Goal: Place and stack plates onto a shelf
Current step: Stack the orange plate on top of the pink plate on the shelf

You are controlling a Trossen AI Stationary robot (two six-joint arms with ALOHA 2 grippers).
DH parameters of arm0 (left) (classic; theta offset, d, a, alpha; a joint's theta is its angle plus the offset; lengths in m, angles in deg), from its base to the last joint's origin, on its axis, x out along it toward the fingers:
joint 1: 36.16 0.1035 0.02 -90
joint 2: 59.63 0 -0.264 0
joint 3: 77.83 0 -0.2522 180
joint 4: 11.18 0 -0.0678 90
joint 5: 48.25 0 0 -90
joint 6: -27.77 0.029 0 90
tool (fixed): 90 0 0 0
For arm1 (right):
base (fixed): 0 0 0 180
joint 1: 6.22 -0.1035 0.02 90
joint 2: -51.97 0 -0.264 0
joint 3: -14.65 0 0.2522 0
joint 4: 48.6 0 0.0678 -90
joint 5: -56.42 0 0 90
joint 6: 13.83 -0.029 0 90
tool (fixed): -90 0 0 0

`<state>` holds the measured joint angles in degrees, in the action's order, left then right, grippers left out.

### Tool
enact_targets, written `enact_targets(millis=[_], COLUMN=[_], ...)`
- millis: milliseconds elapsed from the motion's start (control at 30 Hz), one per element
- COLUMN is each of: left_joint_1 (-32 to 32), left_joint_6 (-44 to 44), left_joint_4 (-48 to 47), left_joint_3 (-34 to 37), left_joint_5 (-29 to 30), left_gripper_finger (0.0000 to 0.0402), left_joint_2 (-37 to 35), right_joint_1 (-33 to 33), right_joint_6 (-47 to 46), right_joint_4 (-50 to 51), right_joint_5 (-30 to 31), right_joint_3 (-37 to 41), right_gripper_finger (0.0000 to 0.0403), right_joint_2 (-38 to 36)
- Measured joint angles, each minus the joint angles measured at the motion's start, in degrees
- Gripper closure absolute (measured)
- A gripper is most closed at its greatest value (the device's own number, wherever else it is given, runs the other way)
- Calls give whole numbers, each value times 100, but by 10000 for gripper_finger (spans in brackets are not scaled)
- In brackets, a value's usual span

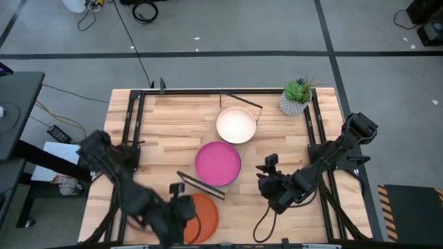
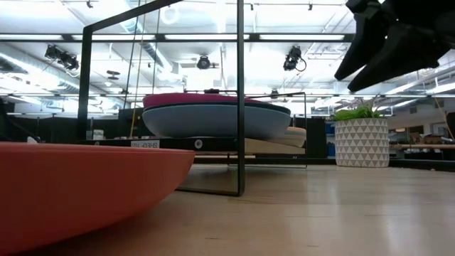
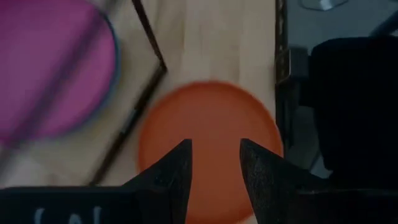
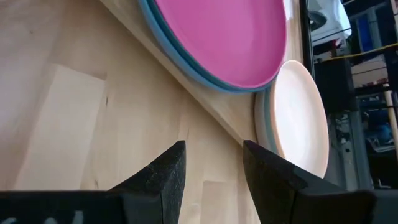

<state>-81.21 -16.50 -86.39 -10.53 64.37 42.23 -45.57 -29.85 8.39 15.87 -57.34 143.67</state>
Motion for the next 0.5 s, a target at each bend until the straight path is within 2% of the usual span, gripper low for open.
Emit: enact_targets(millis=[100, 333, 500], left_joint_1=[-202, -339, -435], left_joint_6=[-518, -334, -826], left_joint_4=[147, 954, 1254], left_joint_3=[0, 2, 2], left_joint_5=[-30, -564, -634], left_gripper_finger=[260, 260, 260], left_joint_2=[495, 1469, 1832], right_joint_1=[0, 90, 222], right_joint_6=[-16, -183, -182], right_joint_4=[-2, 4, -113], right_joint_5=[90, 650, 756], right_joint_3=[79, 178, 178], right_gripper_finger=[238, 238, 238], right_joint_2=[-4, -6, -8])
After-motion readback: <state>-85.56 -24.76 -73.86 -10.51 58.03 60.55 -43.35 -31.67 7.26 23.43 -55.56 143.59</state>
